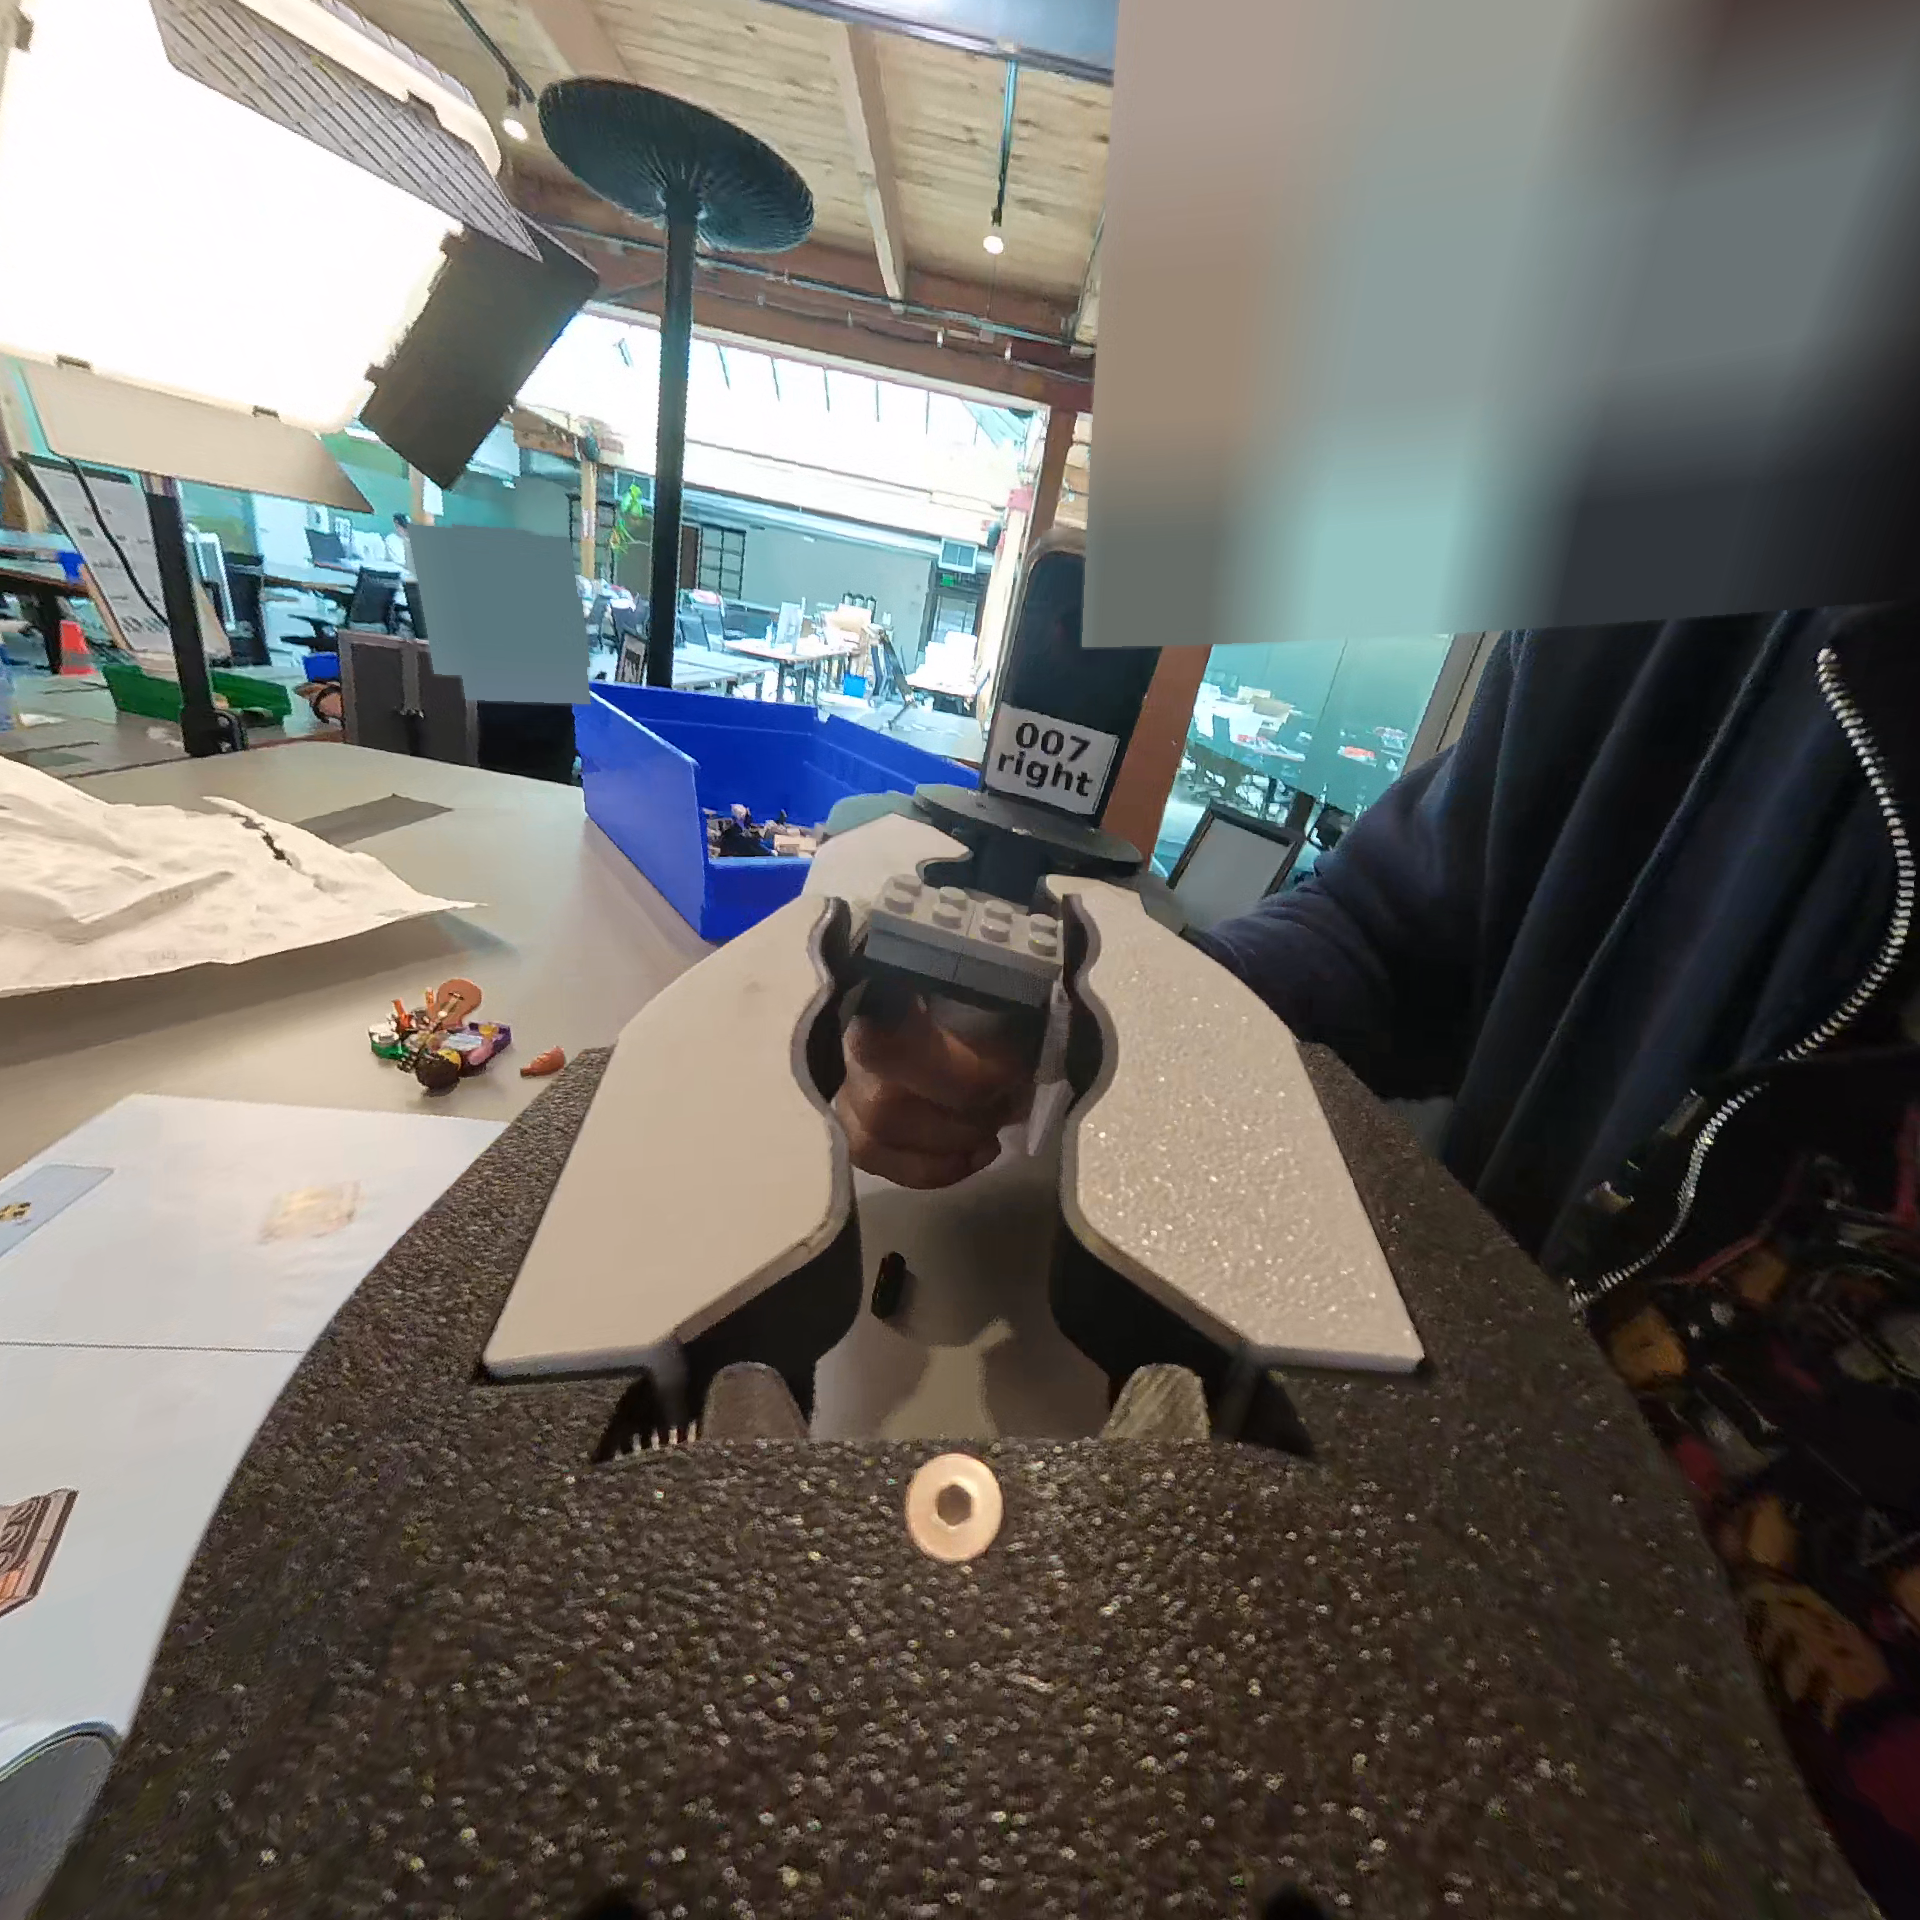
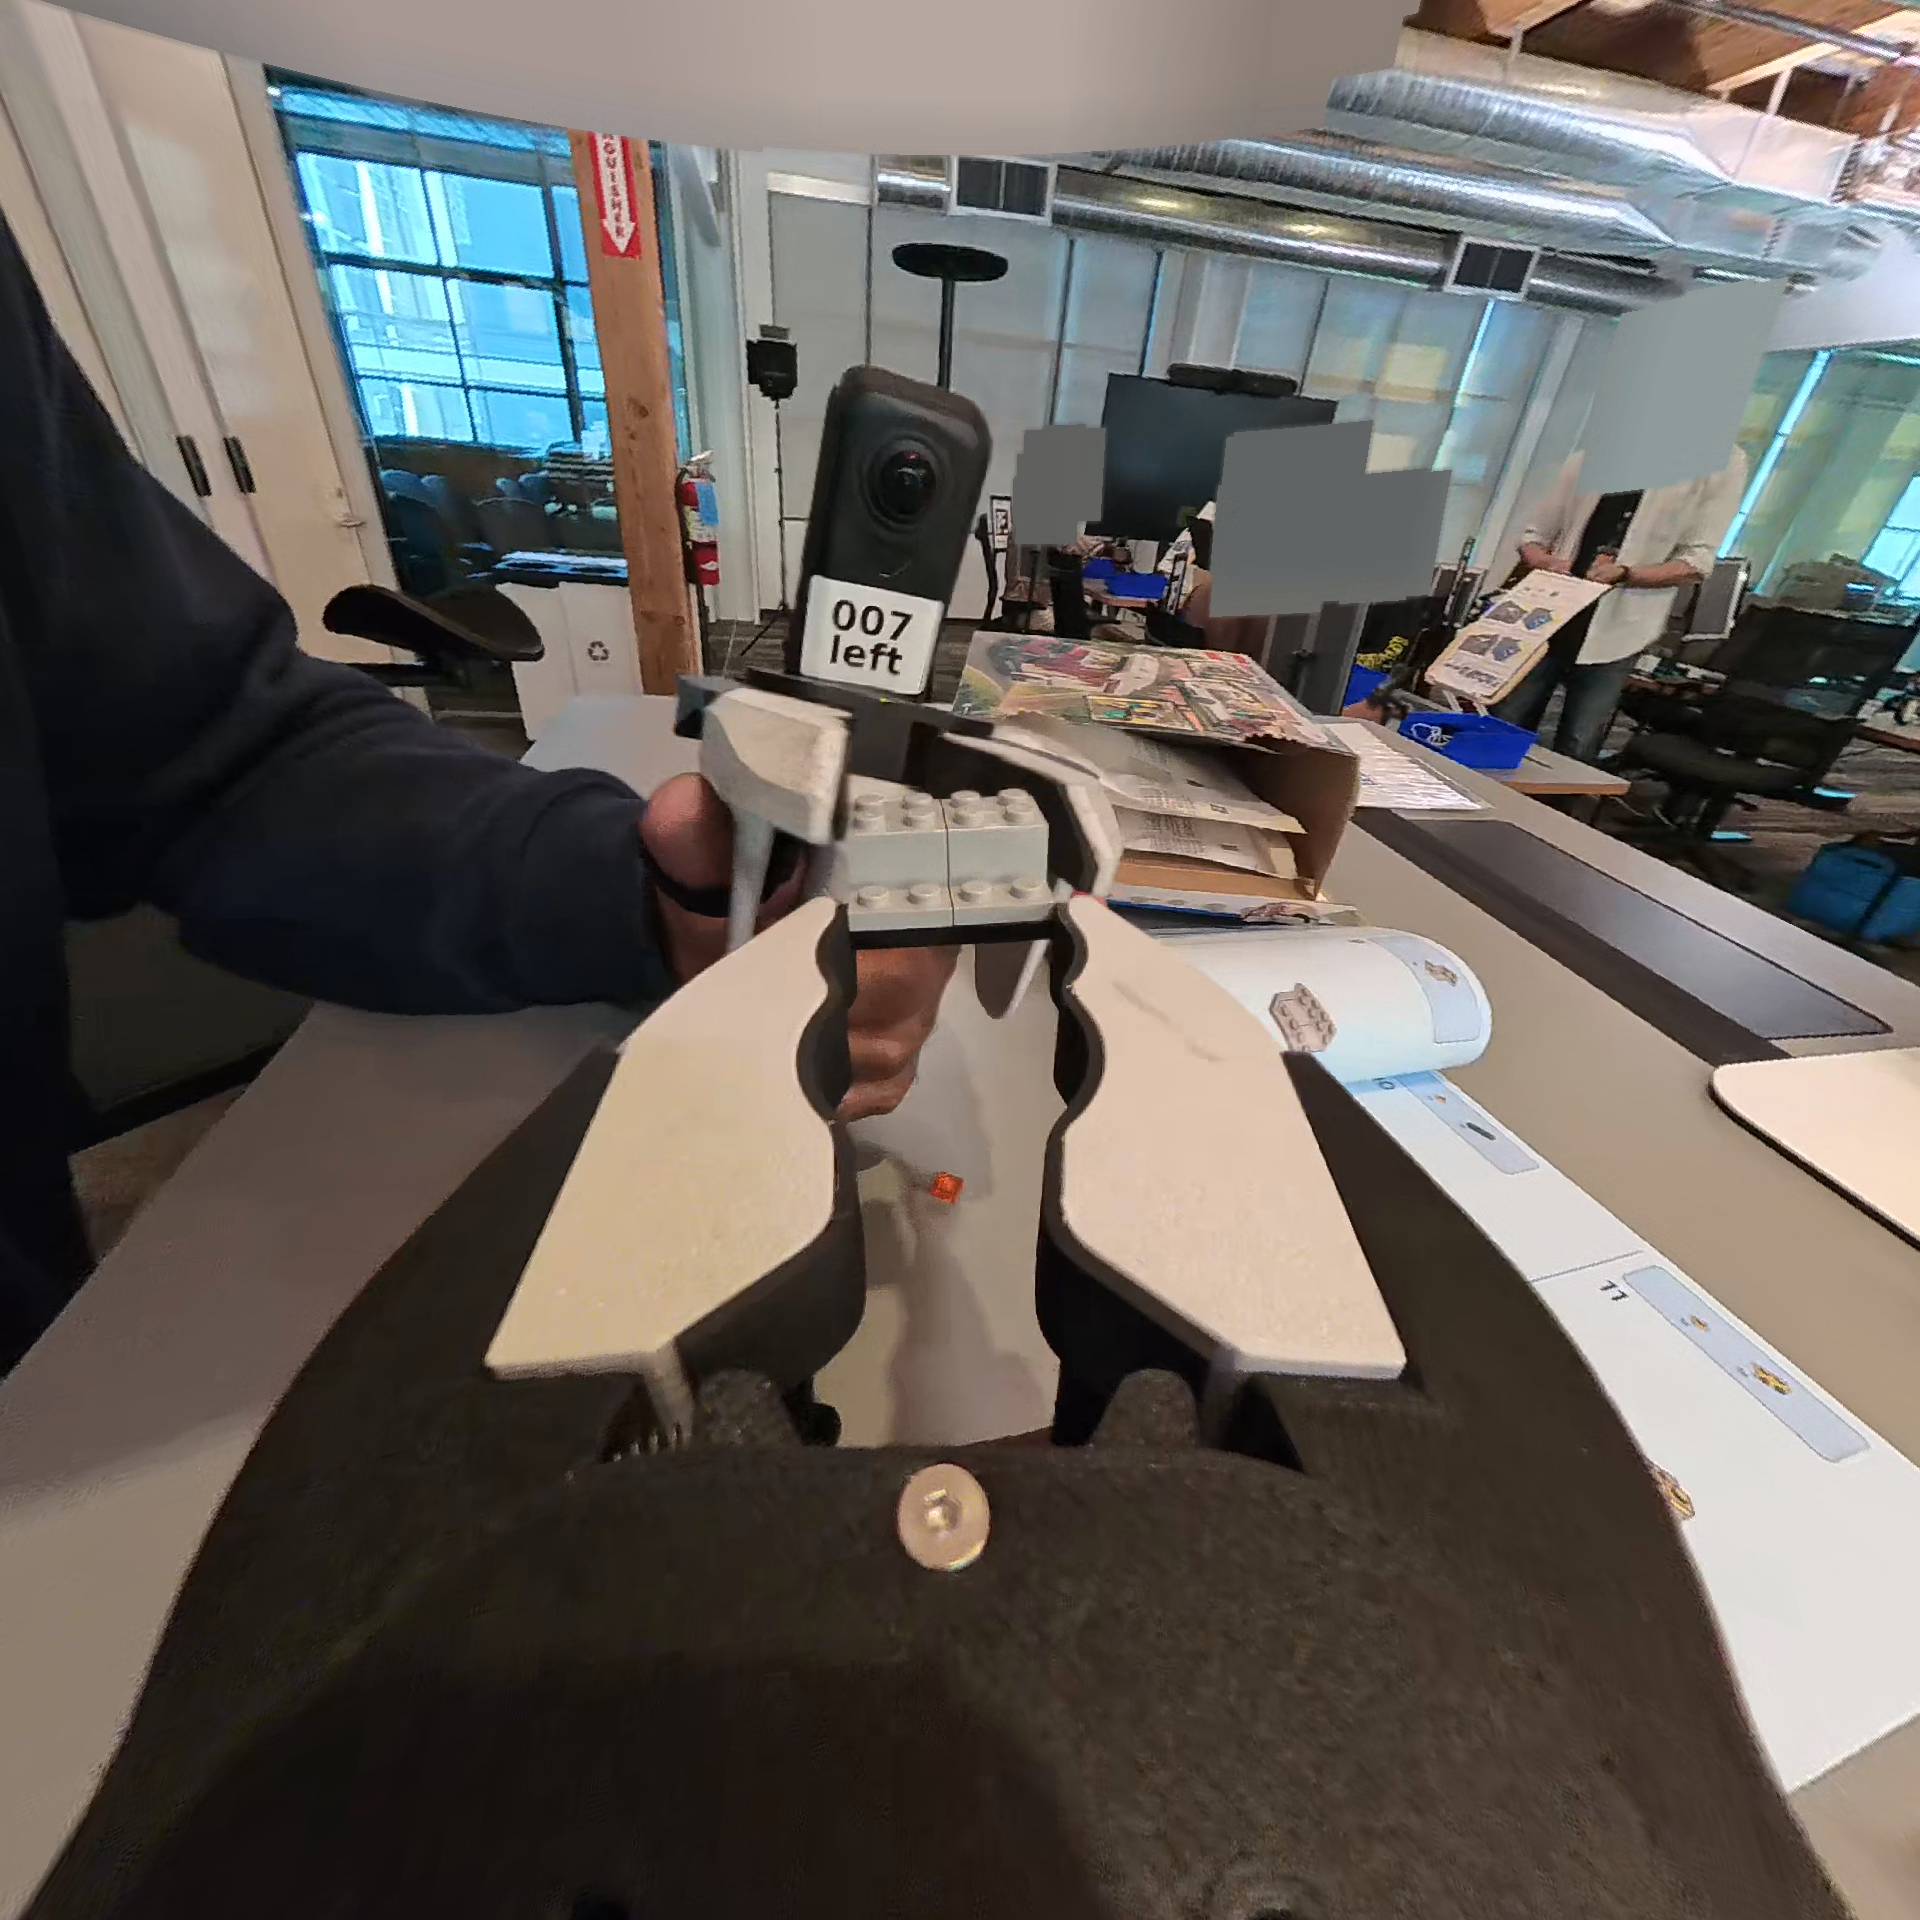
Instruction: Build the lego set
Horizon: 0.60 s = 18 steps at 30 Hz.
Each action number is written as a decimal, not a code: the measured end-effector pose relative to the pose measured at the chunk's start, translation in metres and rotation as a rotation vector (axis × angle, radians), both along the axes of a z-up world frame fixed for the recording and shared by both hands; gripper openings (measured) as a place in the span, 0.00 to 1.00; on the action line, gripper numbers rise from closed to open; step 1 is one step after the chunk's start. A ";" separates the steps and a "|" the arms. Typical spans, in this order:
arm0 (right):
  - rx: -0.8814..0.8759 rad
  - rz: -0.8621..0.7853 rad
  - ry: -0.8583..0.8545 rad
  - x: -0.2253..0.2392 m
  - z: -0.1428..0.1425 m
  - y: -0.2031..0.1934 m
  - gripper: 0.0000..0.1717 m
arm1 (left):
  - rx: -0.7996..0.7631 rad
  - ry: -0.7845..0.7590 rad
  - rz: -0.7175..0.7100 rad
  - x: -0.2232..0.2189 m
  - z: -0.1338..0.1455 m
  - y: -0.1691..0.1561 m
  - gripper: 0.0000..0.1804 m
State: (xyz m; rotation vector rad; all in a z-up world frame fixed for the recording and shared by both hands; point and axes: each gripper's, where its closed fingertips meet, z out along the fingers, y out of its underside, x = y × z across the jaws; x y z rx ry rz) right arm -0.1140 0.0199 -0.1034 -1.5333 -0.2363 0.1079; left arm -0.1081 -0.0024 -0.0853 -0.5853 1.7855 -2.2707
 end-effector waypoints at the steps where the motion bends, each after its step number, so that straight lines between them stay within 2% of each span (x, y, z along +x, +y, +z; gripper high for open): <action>1: -0.006 0.001 -0.007 -0.001 -0.001 0.000 0.21 | 0.008 0.002 -0.008 -0.001 -0.001 -0.001 0.22; 6: -0.054 0.000 -0.023 0.003 -0.007 0.000 0.21 | 0.069 -0.004 0.009 0.000 -0.006 0.001 0.20; 12: -0.084 -0.003 -0.062 0.004 -0.009 -0.003 0.21 | 0.074 0.002 0.008 0.000 -0.007 -0.001 0.20; 15: -0.180 0.005 -0.154 0.010 -0.019 -0.012 0.21 | 0.100 -0.009 0.038 0.003 -0.009 0.001 0.20; 18: -0.381 0.038 -0.251 0.024 -0.048 -0.042 0.22 | 0.080 0.019 0.048 0.006 -0.008 0.007 0.20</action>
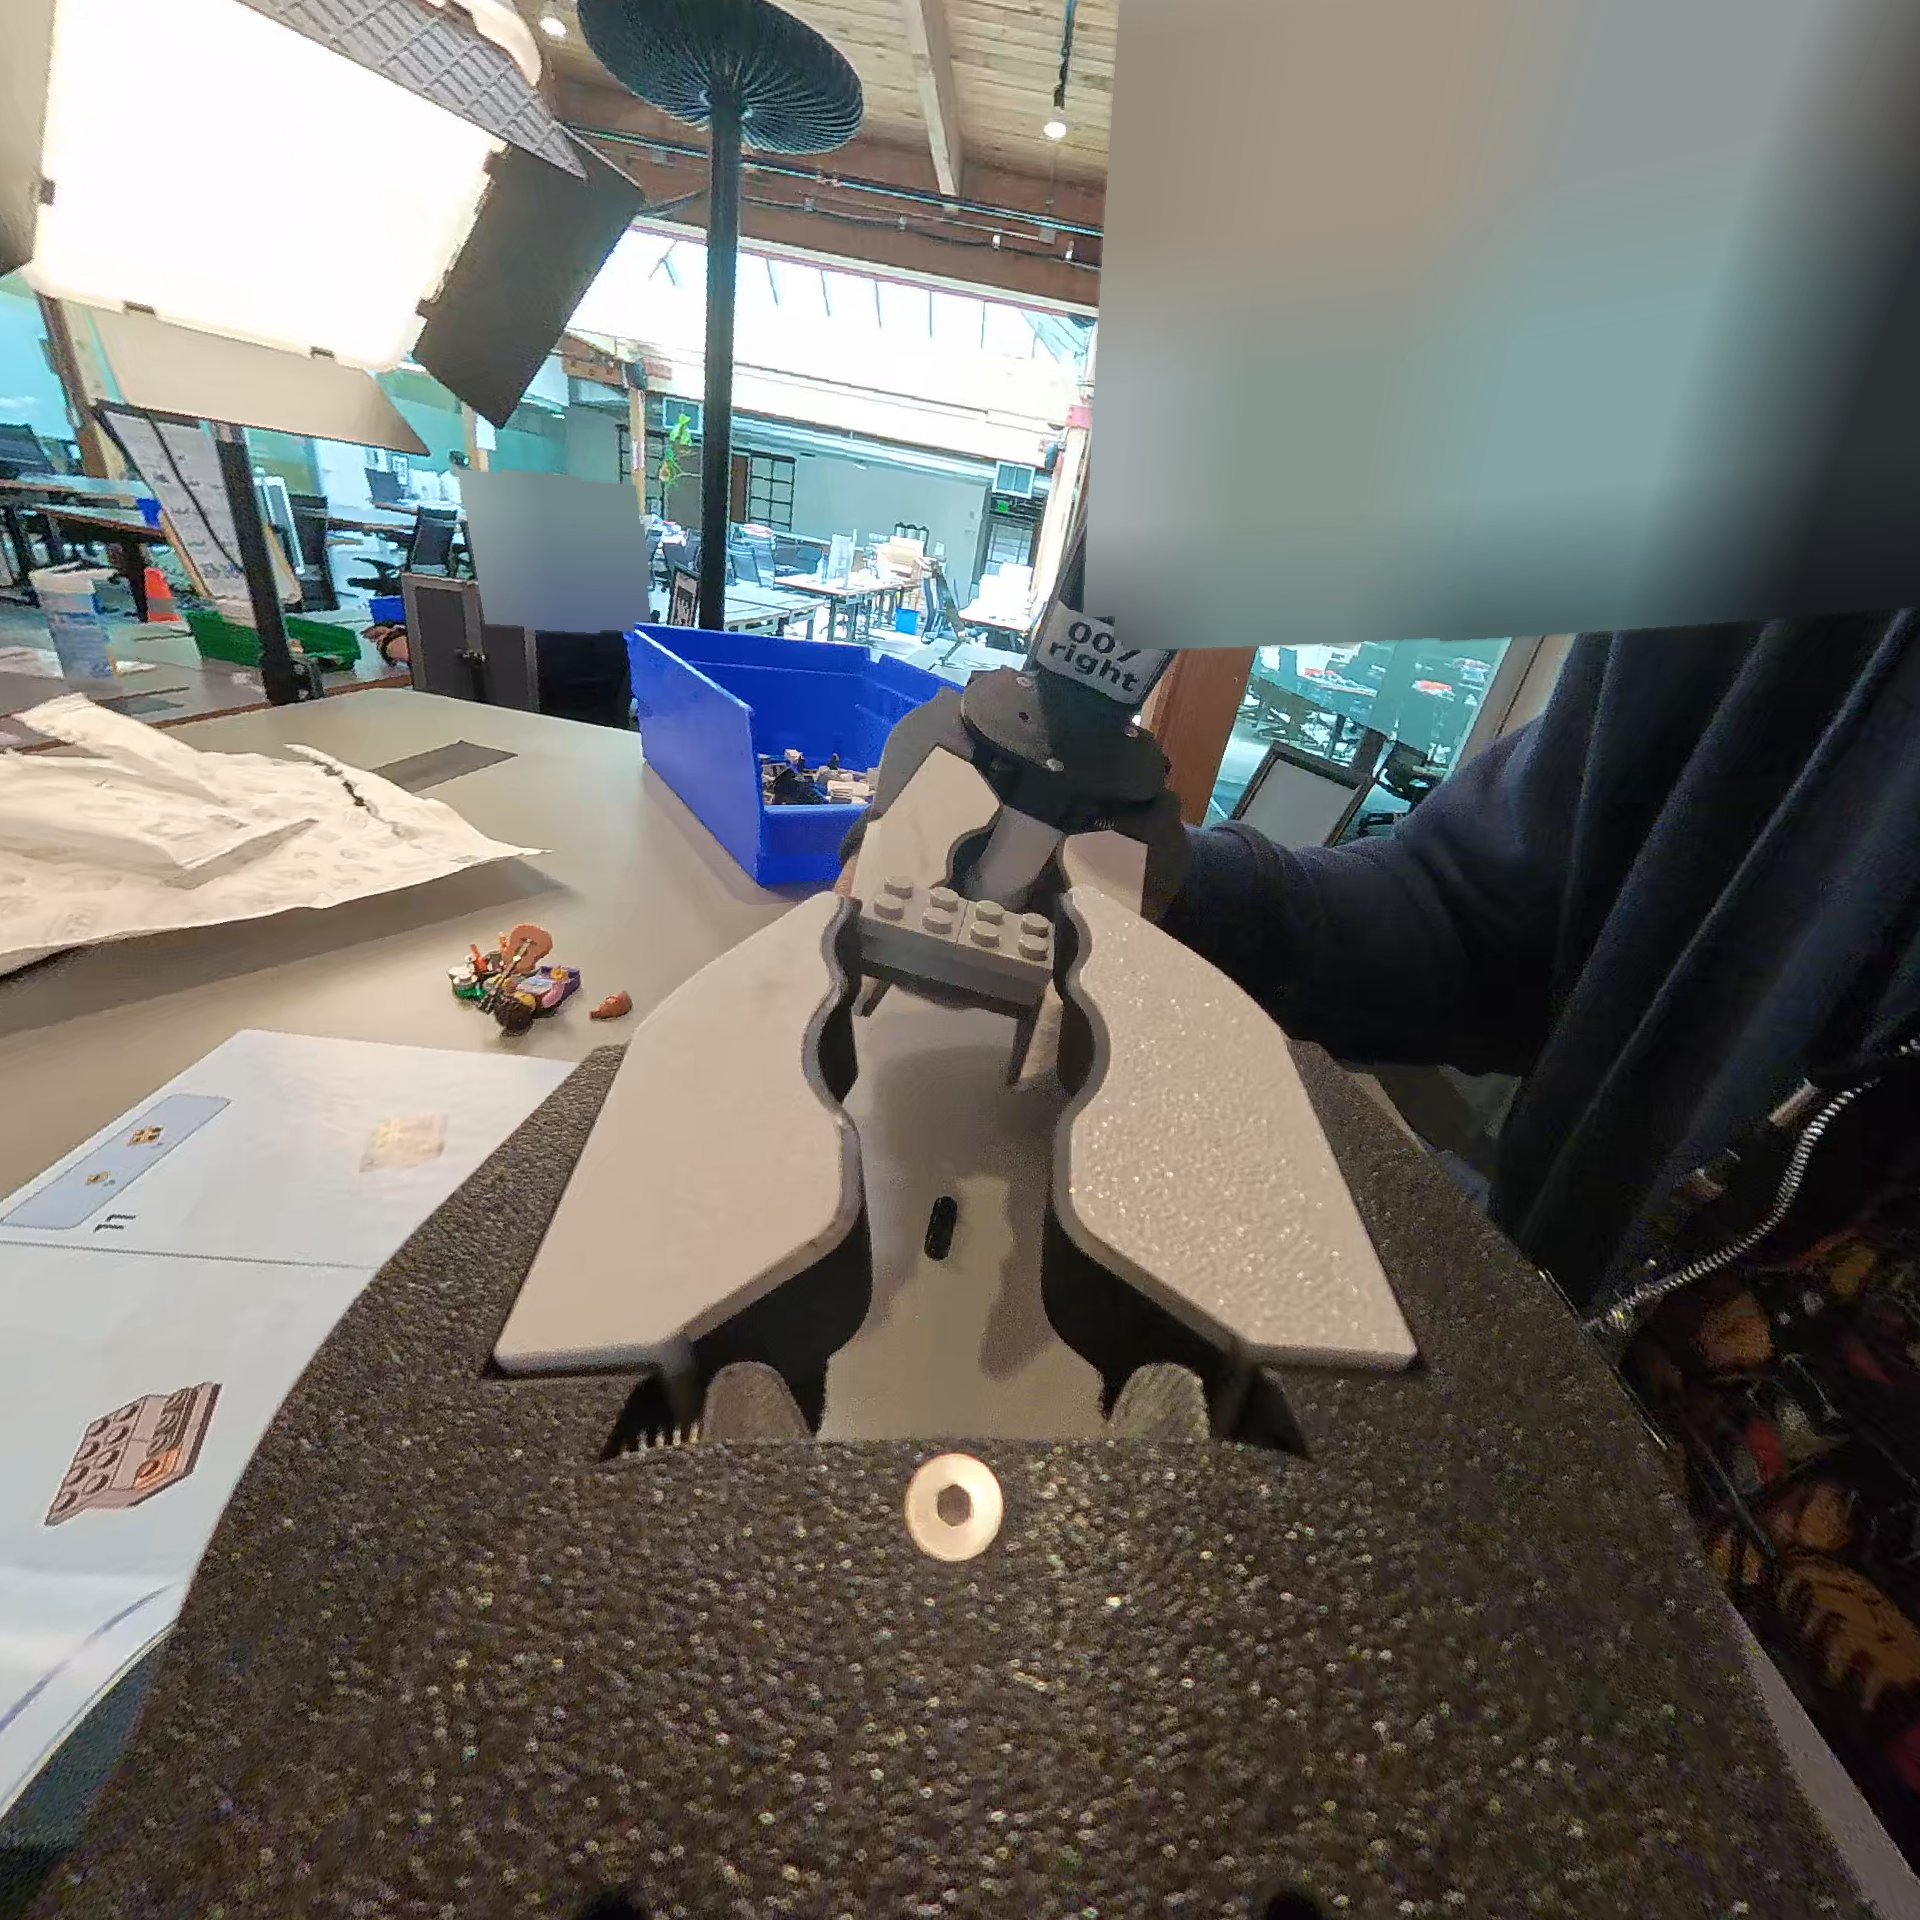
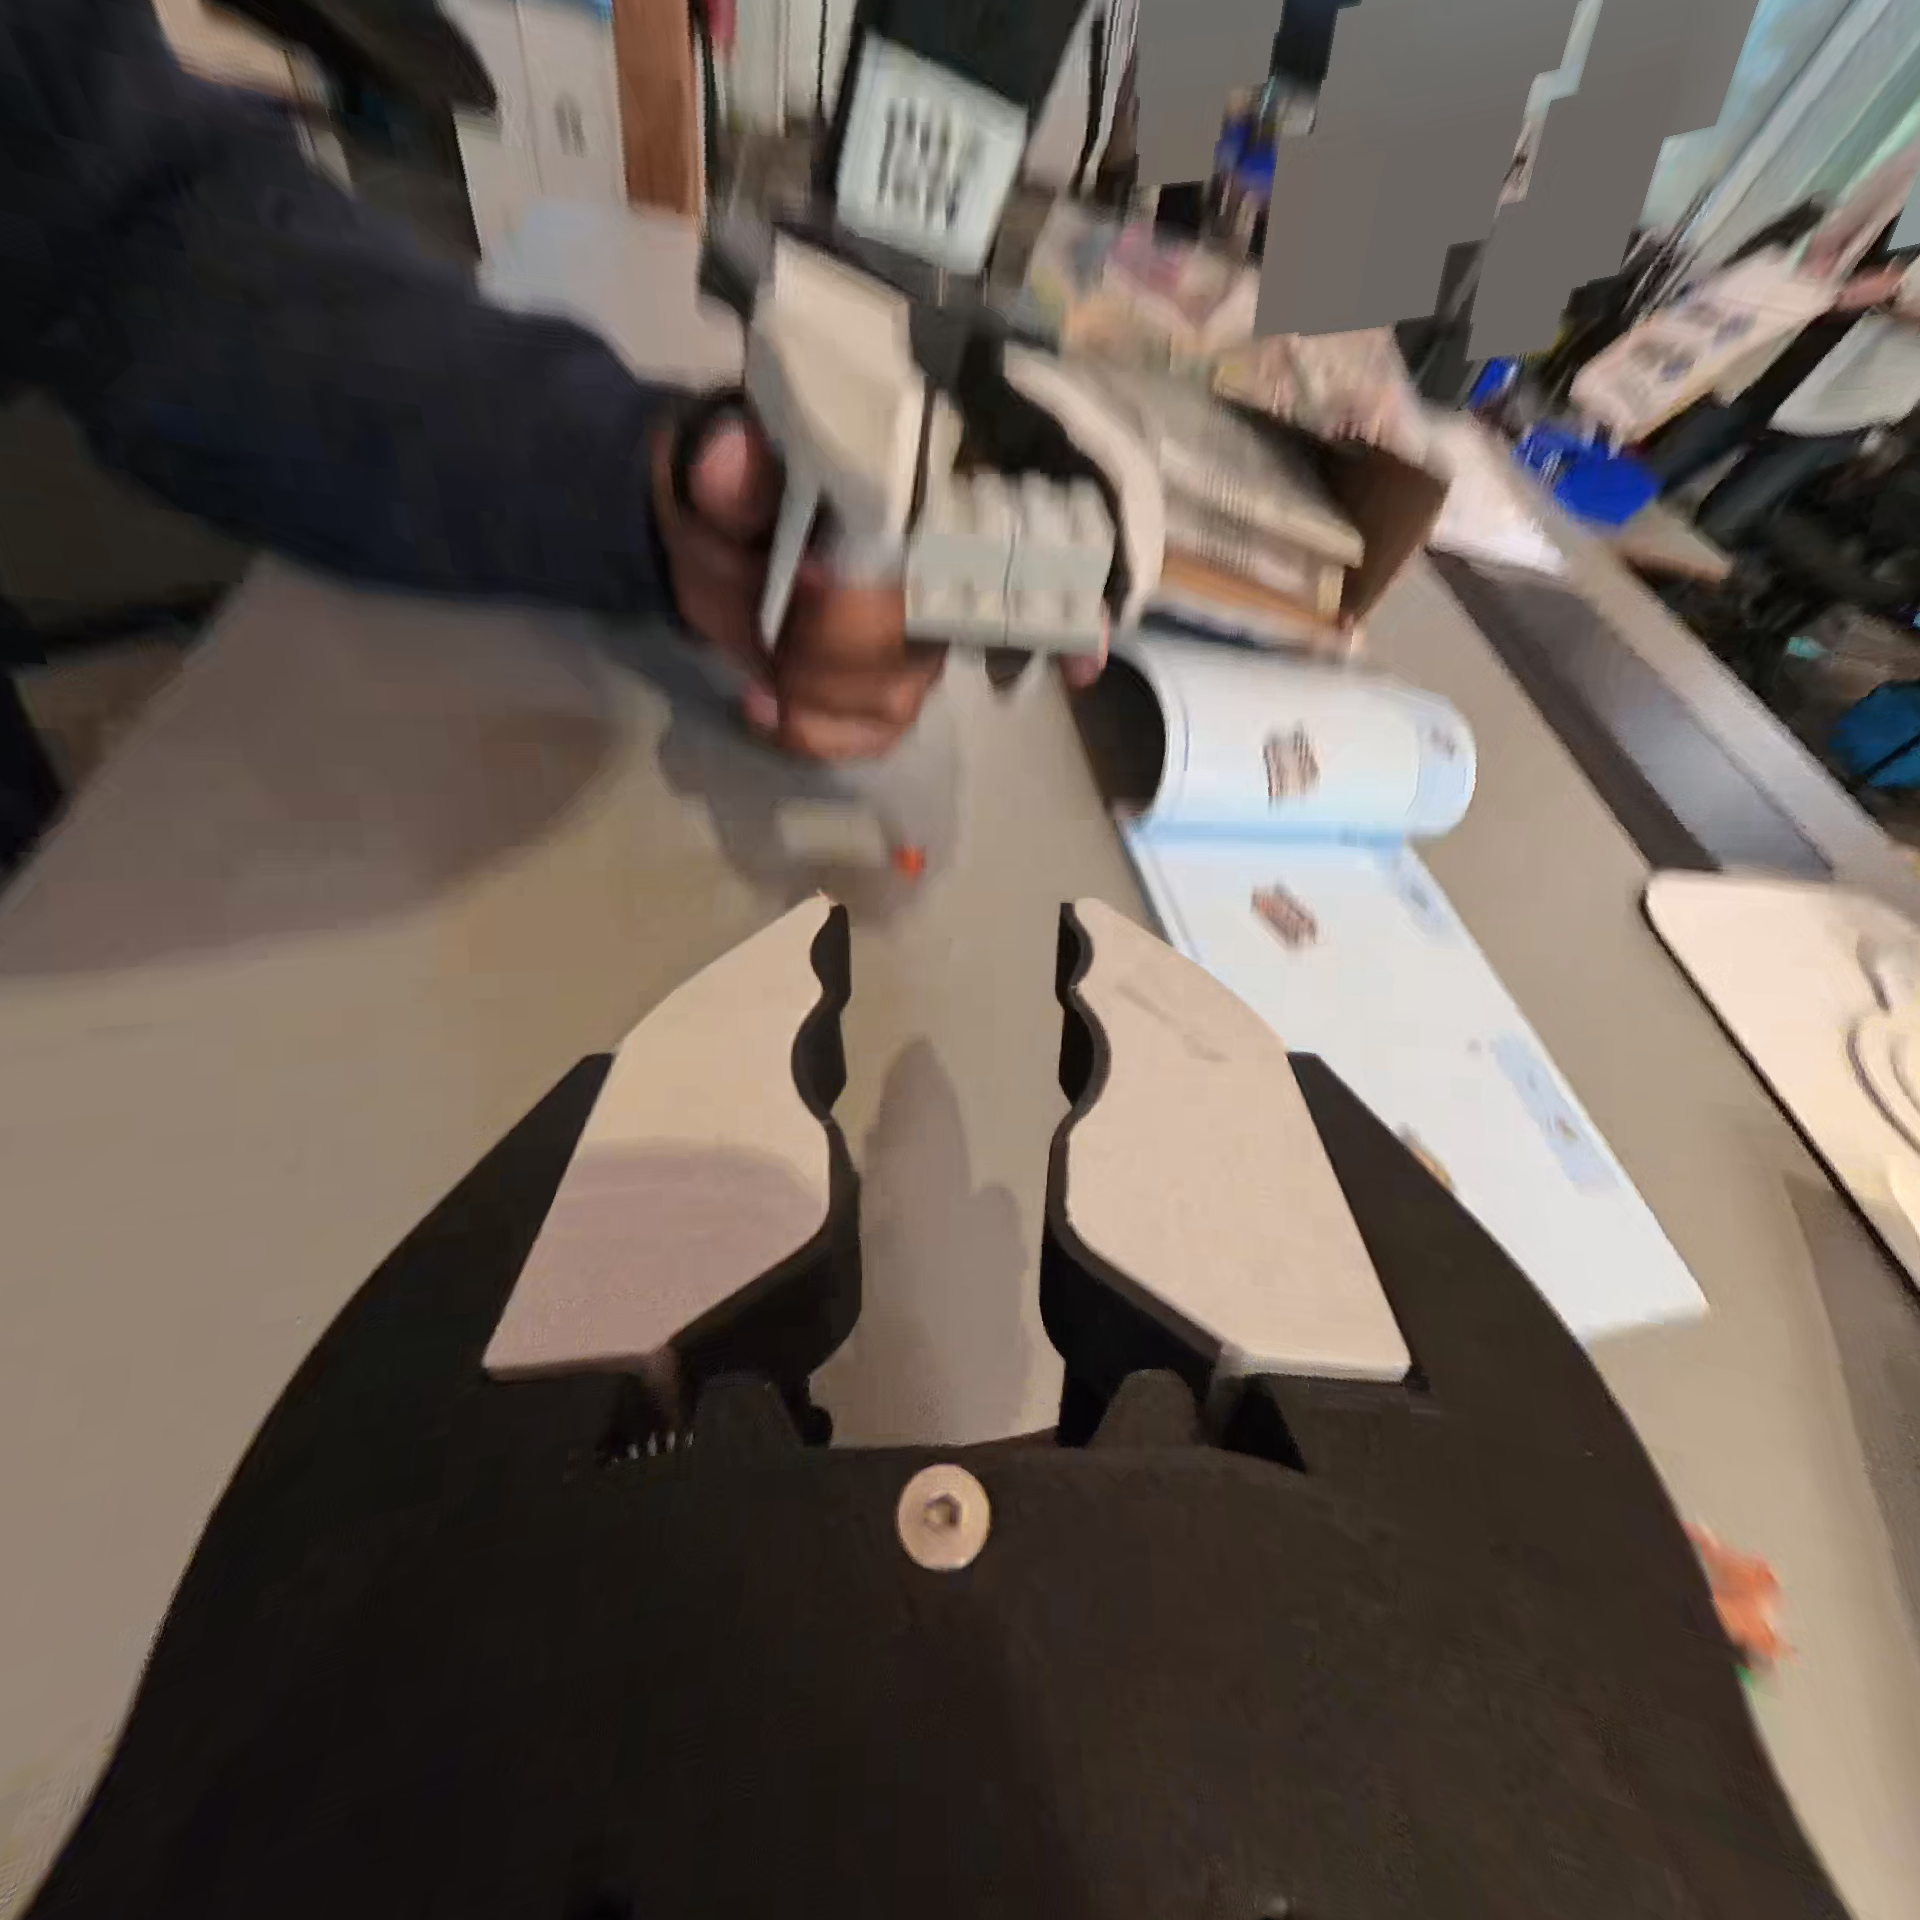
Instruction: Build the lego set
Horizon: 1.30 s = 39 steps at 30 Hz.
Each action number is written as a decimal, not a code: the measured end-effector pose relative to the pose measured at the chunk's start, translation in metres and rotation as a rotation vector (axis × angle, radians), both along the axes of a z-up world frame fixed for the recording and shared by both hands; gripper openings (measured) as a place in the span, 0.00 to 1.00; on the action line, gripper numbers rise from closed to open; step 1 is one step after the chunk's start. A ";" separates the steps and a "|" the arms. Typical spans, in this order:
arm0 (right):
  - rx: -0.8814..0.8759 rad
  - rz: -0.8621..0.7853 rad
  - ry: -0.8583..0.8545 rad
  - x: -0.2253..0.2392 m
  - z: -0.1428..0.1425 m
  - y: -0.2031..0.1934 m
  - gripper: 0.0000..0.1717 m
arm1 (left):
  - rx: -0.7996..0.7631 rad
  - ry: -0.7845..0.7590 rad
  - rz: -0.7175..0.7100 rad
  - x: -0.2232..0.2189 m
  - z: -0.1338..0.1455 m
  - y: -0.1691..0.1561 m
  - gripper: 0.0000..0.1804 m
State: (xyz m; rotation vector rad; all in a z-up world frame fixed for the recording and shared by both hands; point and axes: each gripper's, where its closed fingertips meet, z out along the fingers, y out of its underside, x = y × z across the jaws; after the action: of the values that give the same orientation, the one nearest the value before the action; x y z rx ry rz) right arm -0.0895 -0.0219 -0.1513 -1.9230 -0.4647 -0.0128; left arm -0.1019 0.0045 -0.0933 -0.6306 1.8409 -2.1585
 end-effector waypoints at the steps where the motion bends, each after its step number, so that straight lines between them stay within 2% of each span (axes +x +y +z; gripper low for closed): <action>1: -0.080 0.004 -0.009 0.007 -0.013 -0.011 0.22 | 0.001 0.008 0.010 0.002 -0.001 0.002 0.20; 4: -0.262 0.017 0.026 0.016 -0.048 -0.035 0.18 | 0.018 0.035 0.018 0.006 -0.006 0.004 0.20; 10: -0.385 0.046 -0.020 0.007 -0.076 -0.035 0.18 | 0.075 0.044 0.004 0.005 -0.014 -0.002 0.20; 17: -0.448 0.054 -0.010 -0.007 -0.079 -0.030 0.11 | 0.149 0.070 0.005 0.006 -0.026 -0.005 0.19; 24: -0.475 0.166 0.126 -0.036 -0.071 -0.036 0.11 | 0.146 0.088 0.011 0.009 -0.028 -0.004 0.20; 30: -0.468 0.045 -0.013 -0.006 -0.078 -0.034 0.10 | 0.149 0.085 0.008 0.009 -0.028 -0.004 0.20; 39: -0.450 0.060 -0.047 -0.014 -0.079 -0.026 0.10 | 0.145 0.086 -0.004 0.007 -0.028 -0.006 0.20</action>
State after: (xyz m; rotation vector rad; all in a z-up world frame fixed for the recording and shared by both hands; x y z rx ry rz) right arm -0.1033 -0.0476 -0.2303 -2.3514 -0.5942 0.0928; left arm -0.0946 -0.0015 -0.1214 -0.6987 2.0217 -2.0067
